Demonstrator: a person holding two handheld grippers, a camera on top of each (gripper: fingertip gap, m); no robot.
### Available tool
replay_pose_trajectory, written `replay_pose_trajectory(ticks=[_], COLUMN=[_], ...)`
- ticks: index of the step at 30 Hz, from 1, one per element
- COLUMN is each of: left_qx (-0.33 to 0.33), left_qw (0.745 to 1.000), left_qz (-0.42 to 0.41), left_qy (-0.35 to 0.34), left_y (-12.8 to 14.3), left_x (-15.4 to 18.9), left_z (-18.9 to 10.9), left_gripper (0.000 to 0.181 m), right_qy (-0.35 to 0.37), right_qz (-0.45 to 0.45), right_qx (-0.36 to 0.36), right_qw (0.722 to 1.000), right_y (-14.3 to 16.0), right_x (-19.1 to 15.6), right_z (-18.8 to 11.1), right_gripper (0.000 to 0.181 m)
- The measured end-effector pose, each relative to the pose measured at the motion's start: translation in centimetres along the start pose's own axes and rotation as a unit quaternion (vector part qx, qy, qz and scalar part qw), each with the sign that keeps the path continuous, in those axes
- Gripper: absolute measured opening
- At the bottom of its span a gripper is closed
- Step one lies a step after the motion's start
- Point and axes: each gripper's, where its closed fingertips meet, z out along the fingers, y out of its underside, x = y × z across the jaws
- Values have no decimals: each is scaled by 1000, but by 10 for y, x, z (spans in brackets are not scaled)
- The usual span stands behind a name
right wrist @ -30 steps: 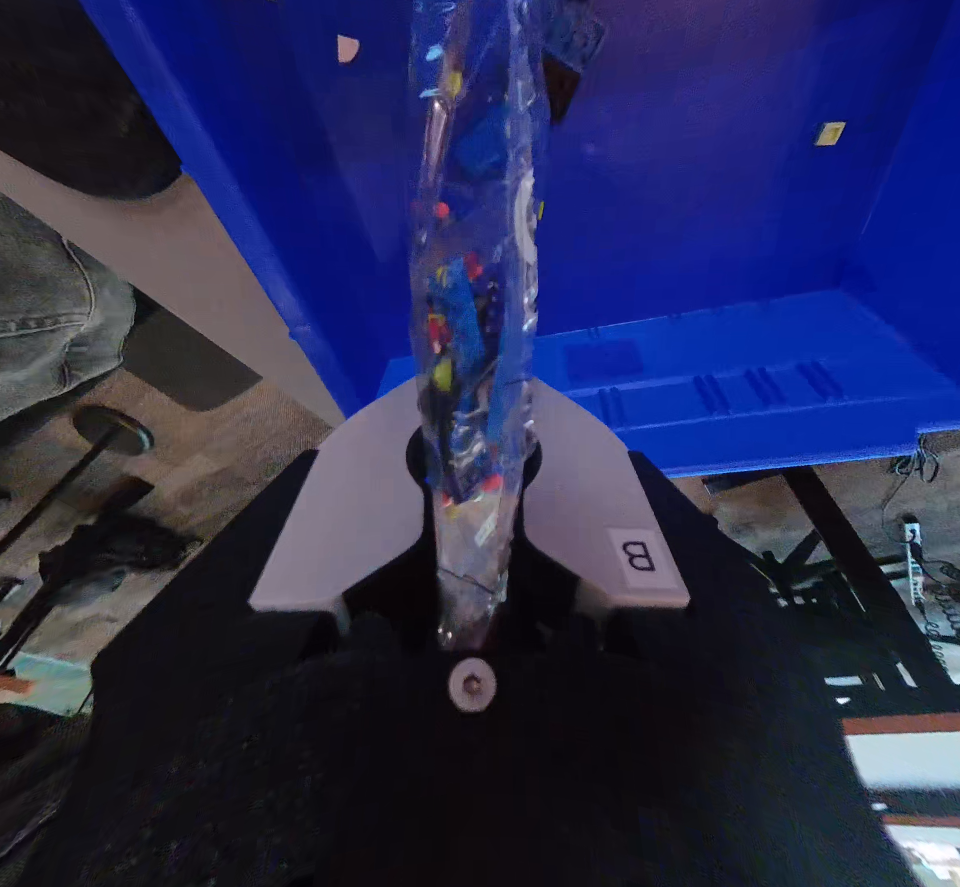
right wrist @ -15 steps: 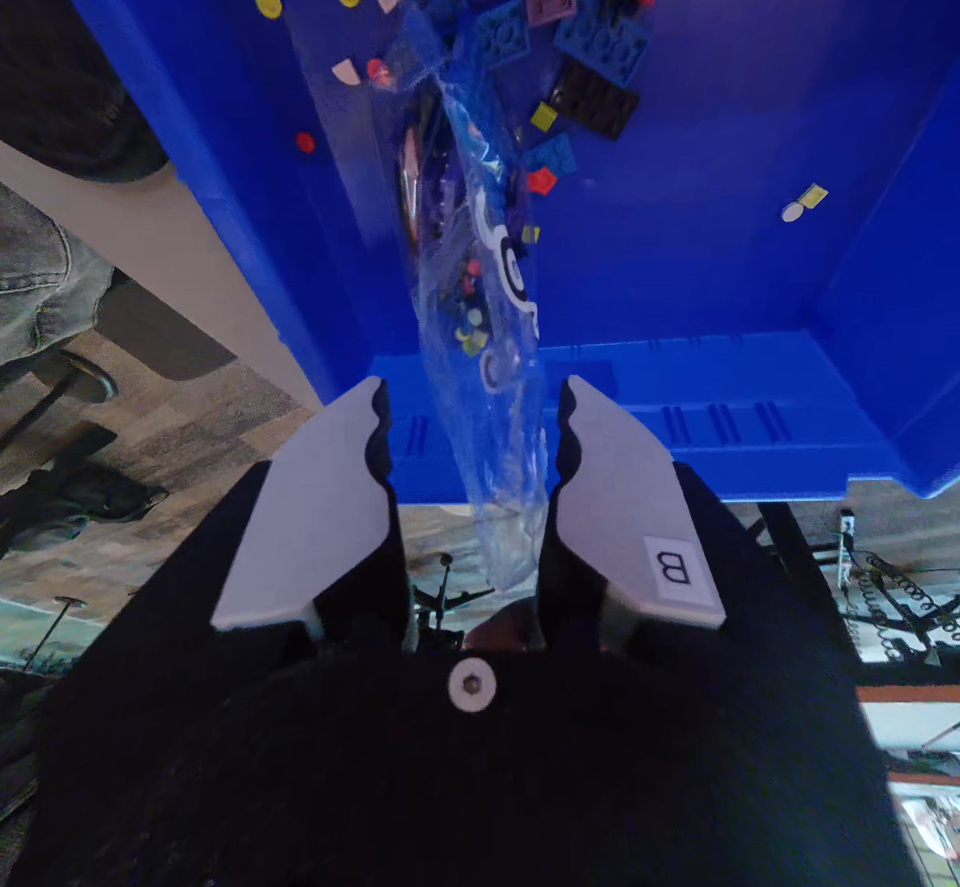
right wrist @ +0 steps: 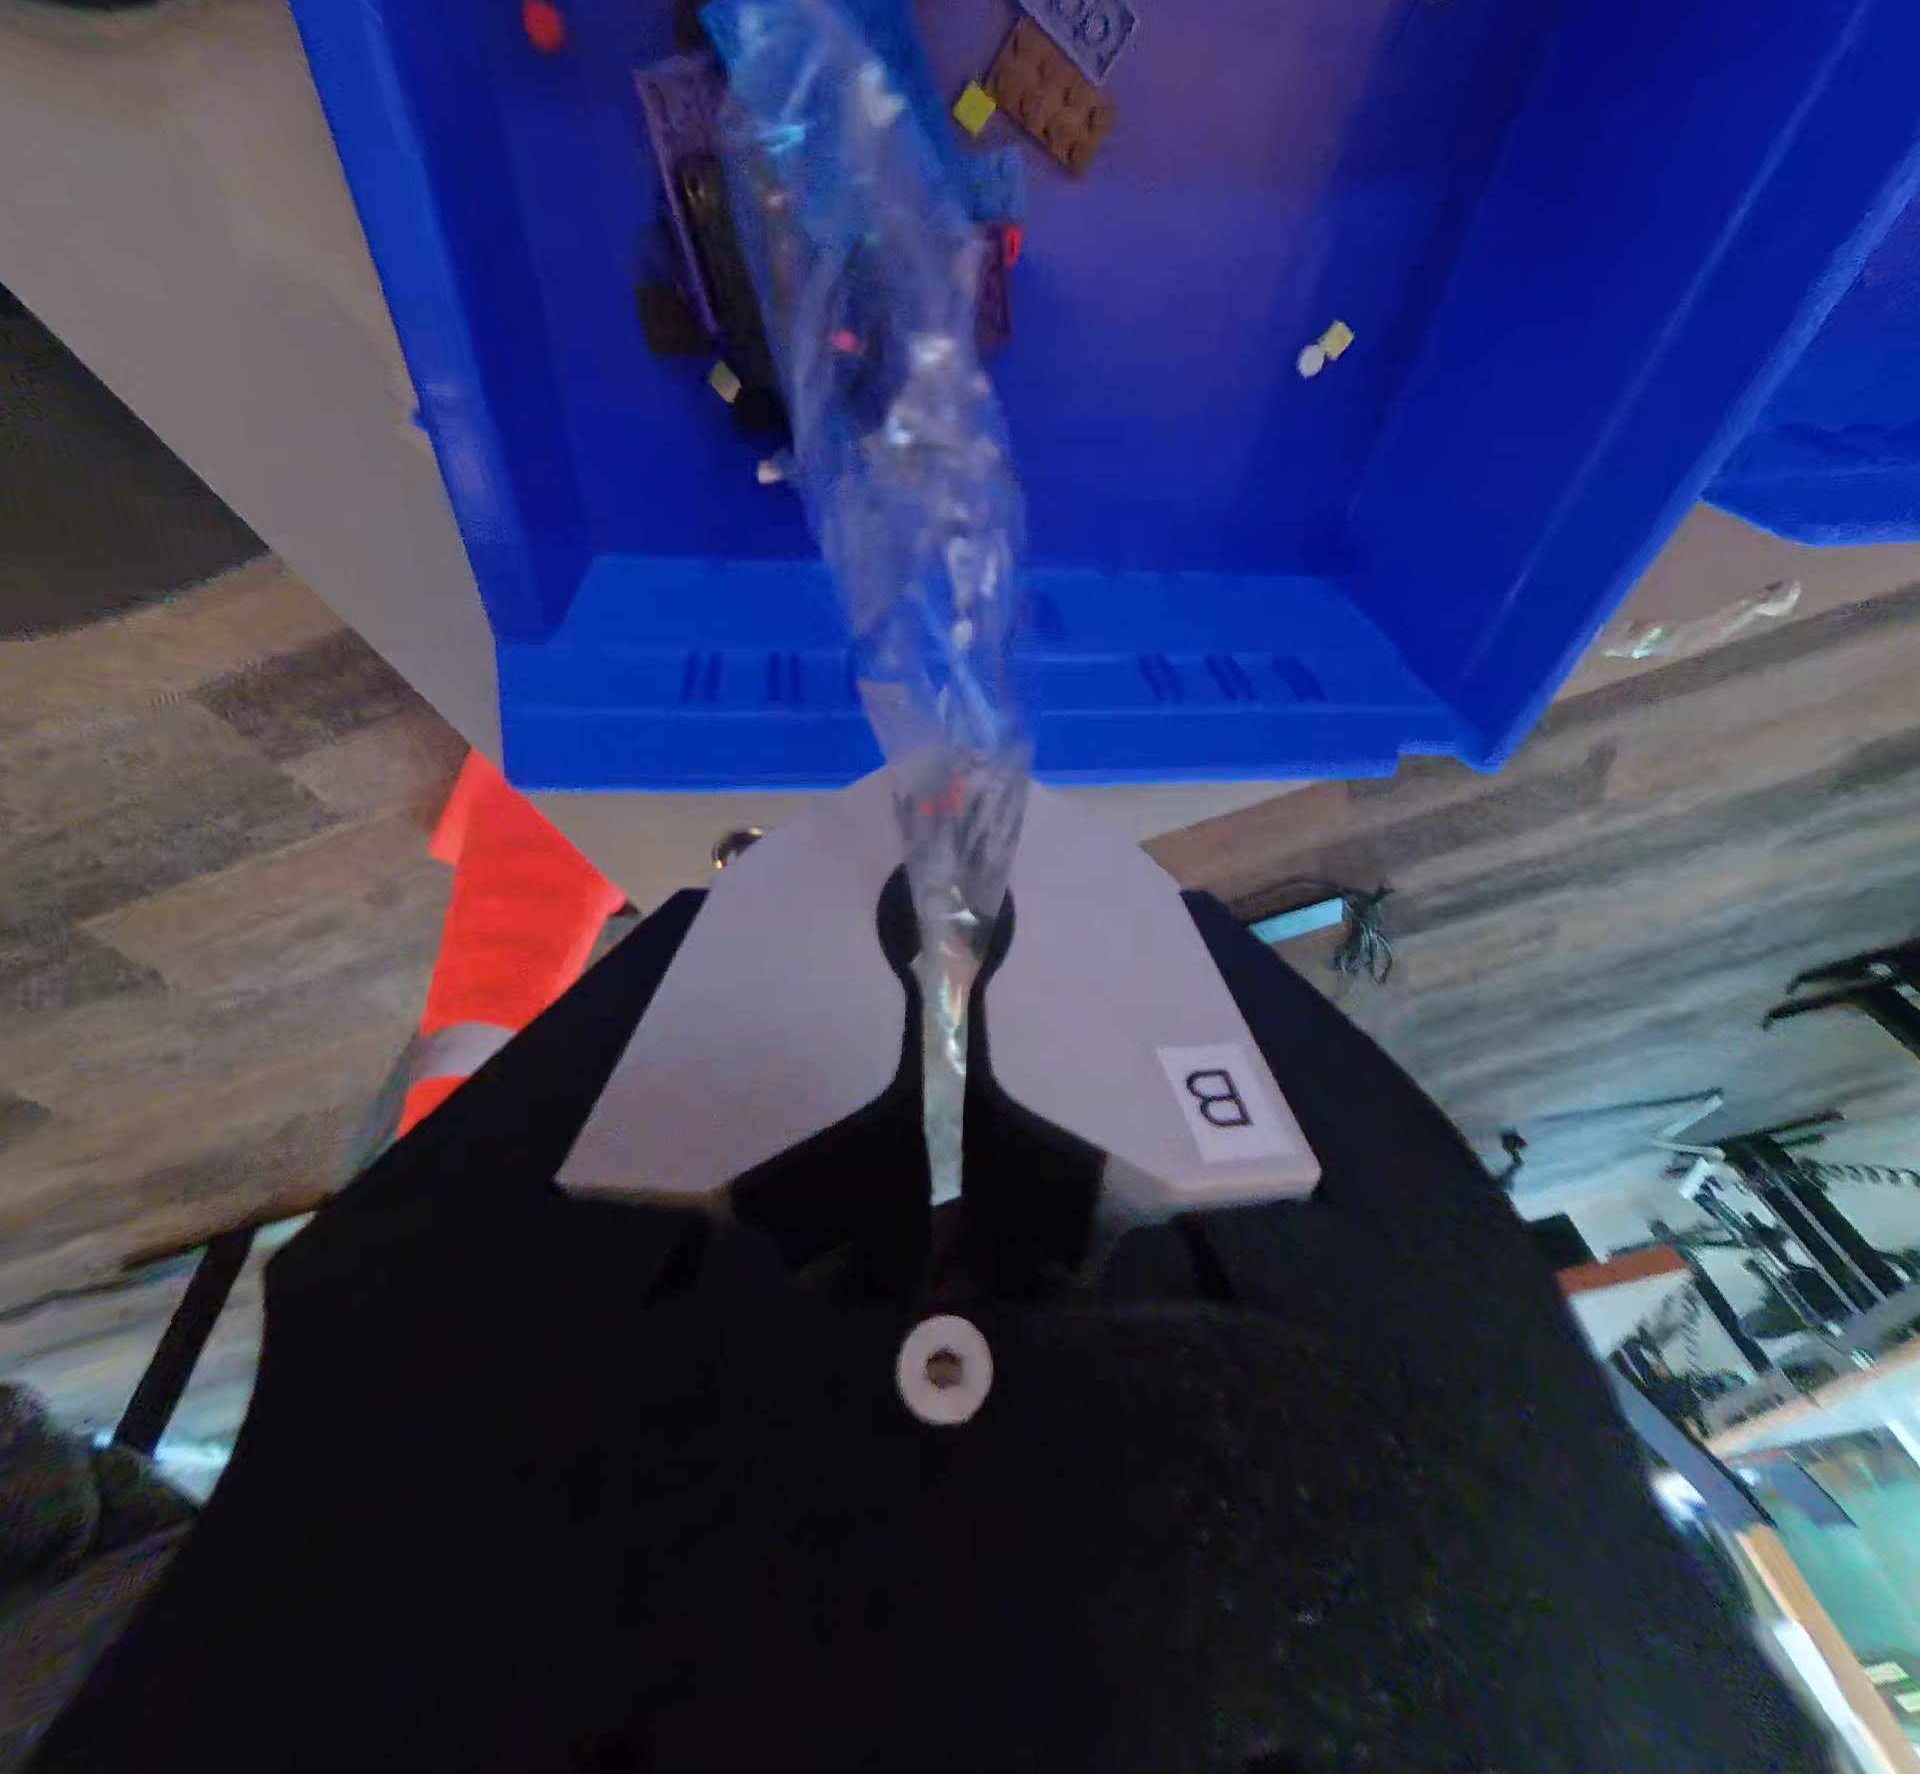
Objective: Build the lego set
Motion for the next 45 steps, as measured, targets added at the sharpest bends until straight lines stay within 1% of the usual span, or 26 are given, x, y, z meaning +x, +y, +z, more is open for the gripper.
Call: replay_pose_trajectory(ticks=[2,3,5,7,9,11,12,13,14,17,20,21,24,25,26,27,29,32,34,35,37,38,39,42,43,45], left_qx=[-3,-4,-7,-12,-18,-23,-21,-19,-18,-15,-3,-1,-3,-6,-9,-12,-25,-60,-98,-119,-143,-136,-124,-106,-111,-118], left_qw=[1000,1000,1000,1000,999,998,998,997,996,993,991,991,989,988,988,987,984,967,943,925,878,854,830,734,700,653], left_qz=[3,5,10,16,17,16,15,13,13,33,40,41,54,59,63,68,88,155,226,271,384,435,478,589,614,642], left_qy=[1,2,6,16,29,48,59,72,85,109,127,131,140,141,142,144,155,195,224,238,248,249,258,323,347,384], left_y=[1,1,1,2,2,-1,-4,-7,-11,-21,-30,-32,-34,-33,-33,-33,-34,-29,-19,-11,3,6,8,28,37,49], left_x=[1,2,4,8,13,19,22,26,29,34,39,40,43,43,42,41,41,44,45,44,35,32,31,37,38,41], left_z=[1,1,2,3,5,7,9,11,13,22,31,33,36,37,38,40,47,64,83,93,120,136,150,177,182,190], left_gripper=[97,96,96,96,95,95,94,94,93,93,93,93,93,93,93,92,88,71,66,65,64,62,60,57,57,56], right_qy=[23,32,13,46,-4,14,8,-22,-43,-55,-97,-104,-123,-114,-97,-71,-25,61,138,172,236,259,269,267,265,252], right_qz=[-11,-14,-31,-38,-34,-33,-26,-14,-6,-15,-1,0,-12,-15,-20,-28,-42,-16,17,40,99,125,147,196,207,220], right_qx=[-42,-45,-54,-63,-31,-75,-48,-7,14,27,61,66,77,78,81,88,98,137,187,219,287,329,374,476,496,523], right_qw=[999,998,998,996,999,997,998,1000,999,998,993,992,989,990,992,993,994,989,972,960,923,899,875,815,801,784], right_y=[3,0,-7,-7,-16,0,-4,-12,-15,-10,-11,-10,-7,-6,-5,-6,-6,-5,-4,-3,-2,-2,-3,-2,2,10], right_x=[8,13,9,19,7,15,15,9,5,4,-7,-9,-19,-18,-16,-11,-5,2,4,2,-6,-13,-24,-59,-70,-91], right_z=[-13,-17,-16,-22,-15,-17,-20,-22,-21,-9,3,7,18,21,24,27,26,1,-25,-38,-61,-70,-76,-84,-84,-83], right_gripper=[0,0,0,0,0,0,0,0,0,9,33,37,35,33,22,5,1,1,1,1,1,1,1,1,1,1])
